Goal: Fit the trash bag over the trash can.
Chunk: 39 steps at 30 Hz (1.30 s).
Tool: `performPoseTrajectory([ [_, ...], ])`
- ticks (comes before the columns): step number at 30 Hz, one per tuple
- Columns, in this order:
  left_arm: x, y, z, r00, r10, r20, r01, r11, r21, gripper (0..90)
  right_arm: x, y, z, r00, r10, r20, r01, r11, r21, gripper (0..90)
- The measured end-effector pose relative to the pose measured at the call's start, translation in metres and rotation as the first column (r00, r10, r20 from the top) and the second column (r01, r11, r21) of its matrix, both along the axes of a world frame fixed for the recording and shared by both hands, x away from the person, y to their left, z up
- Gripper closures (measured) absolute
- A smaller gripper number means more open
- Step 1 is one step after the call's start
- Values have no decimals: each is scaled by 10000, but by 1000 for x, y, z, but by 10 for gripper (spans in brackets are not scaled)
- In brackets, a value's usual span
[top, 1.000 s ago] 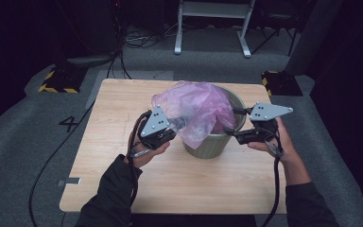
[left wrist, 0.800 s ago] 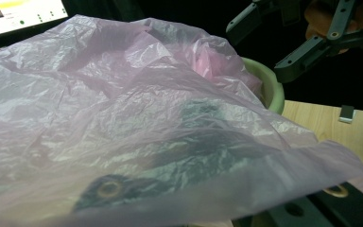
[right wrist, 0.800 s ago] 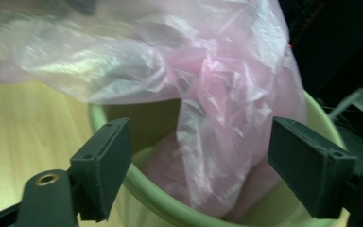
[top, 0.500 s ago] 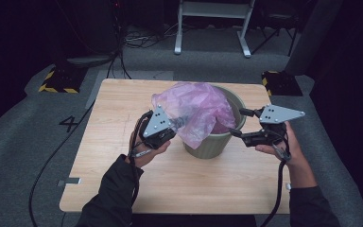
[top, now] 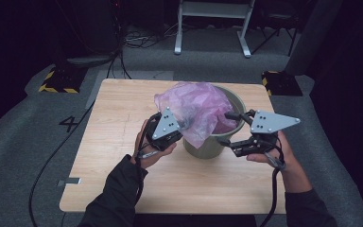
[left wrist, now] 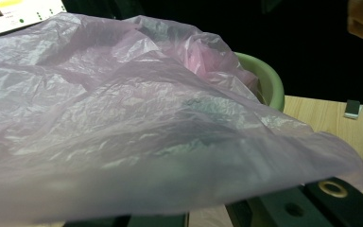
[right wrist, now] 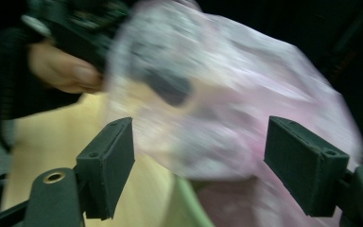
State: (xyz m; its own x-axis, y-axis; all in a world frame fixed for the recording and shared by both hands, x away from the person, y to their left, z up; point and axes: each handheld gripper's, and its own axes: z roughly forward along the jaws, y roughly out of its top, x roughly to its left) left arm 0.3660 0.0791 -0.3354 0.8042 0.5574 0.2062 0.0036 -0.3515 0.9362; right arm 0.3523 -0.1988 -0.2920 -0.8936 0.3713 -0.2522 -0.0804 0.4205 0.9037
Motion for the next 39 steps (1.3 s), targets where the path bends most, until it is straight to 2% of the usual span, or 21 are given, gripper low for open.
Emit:
performPoseTrajectory([
  [4, 0, -3, -1, 10000, 14, -19, -13, 10000, 74, 895, -10, 20, -3, 9982, 583, -120, -585, 9981, -183, 240],
  [7, 1, -5, -1, 10000, -49, -18, 50, 9999, 134, 895, -13, 30, -7, 9968, 751, -262, -757, 9969, -229, 243],
  [9, 1, -5, -2, 9999, -120, -85, 121, 9999, 113, 895, -13, 35, -10, 9968, 729, -317, -738, 9969, -272, 245],
  [12, 0, -6, -2, 9998, -186, -93, 187, 9998, 116, 895, -12, 42, -17, 9990, 409, -197, -418, 9980, -481, 269],
  [13, 0, -7, -3, 9998, -194, -95, 195, 9997, 122, 895, -11, 44, -19, 9999, 157, -66, -161, 9982, -580, 308],
  [15, -1, -7, -4, 9997, -241, -109, 243, 9996, 168, 895, -9, 46, -22, 10000, -24, 18, 25, 9985, -555, 445],
  [18, -1, -8, -5, 9995, -307, -121, 309, 9994, 181, 895, -7, 46, -24, 9996, -253, 147, 261, 9980, -584, 606],
  [22, -1, -8, -8, 9991, -386, -184, 390, 9989, 269, 896, -5, 41, -24, 9996, -251, 93, 254, 9992, -305, 822],
  [25, -2, -6, -9, 9981, -566, -250, 576, 9976, 384, 898, -3, 33, -23, 9990, -434, 63, 434, 9990, 85, 889],
  [27, -4, -3, -10, 9980, -601, -215, 610, 9971, 454, 898, -3, 26, -22, 9983, -587, 13, 586, 9975, 395, 900],
  [30, -5, 1, -11, 9983, -541, -228, 550, 9977, 403, 898, -2, 15, -21, 9973, -678, -290, 702, 9931, 942, 900],
  [39, -10, 9, -15, 9980, -565, -299, 579, 9972, 479, 898, -4, -8, -23, 9922, -1104, -581, 1183, 9807, 1556, 900],
])
